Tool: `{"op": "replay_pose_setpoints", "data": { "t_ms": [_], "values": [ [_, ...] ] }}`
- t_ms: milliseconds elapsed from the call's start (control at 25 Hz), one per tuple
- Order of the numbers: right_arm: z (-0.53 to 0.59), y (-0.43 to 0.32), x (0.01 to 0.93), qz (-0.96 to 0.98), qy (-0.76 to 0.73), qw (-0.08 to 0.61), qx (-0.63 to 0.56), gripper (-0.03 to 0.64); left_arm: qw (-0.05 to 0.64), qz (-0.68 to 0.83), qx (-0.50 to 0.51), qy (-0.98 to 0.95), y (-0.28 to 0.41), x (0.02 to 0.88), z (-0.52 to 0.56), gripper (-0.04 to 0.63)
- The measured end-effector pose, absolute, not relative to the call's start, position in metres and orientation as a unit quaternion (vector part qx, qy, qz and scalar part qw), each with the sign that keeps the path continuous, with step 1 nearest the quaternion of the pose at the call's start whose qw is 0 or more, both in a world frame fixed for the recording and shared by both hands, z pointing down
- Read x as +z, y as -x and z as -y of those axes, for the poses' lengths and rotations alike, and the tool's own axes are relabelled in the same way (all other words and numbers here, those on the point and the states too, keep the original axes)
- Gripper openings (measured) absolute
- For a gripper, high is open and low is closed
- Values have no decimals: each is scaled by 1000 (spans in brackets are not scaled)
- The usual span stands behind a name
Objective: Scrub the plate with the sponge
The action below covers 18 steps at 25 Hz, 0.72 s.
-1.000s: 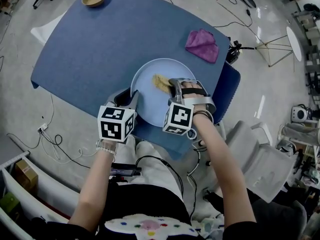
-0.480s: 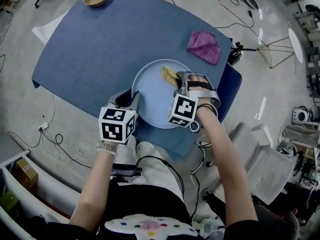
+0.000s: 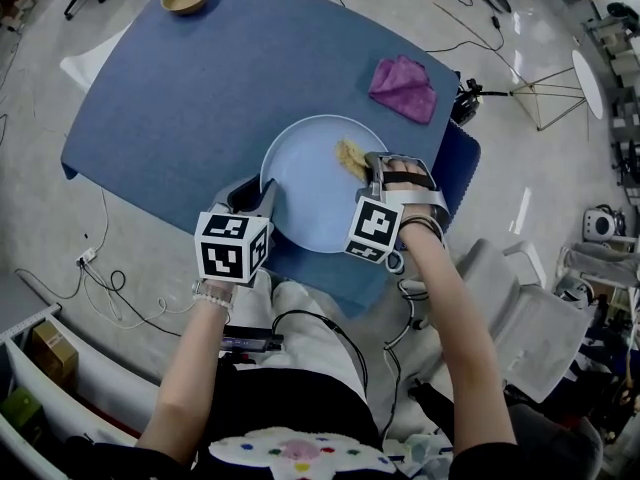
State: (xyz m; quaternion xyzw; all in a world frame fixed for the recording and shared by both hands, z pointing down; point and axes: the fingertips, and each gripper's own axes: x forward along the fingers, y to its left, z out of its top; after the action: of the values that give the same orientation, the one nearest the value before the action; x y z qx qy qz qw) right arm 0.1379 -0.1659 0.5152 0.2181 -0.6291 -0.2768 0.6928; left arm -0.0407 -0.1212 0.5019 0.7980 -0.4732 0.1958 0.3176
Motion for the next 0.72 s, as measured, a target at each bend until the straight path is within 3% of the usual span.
{"op": "replay_pose_setpoints", "data": {
  "t_ms": [720],
  "values": [
    [75,-132,517,657,-158,704,-217,40,314,476,197,-798,42,501,123,94]
  ]
}}
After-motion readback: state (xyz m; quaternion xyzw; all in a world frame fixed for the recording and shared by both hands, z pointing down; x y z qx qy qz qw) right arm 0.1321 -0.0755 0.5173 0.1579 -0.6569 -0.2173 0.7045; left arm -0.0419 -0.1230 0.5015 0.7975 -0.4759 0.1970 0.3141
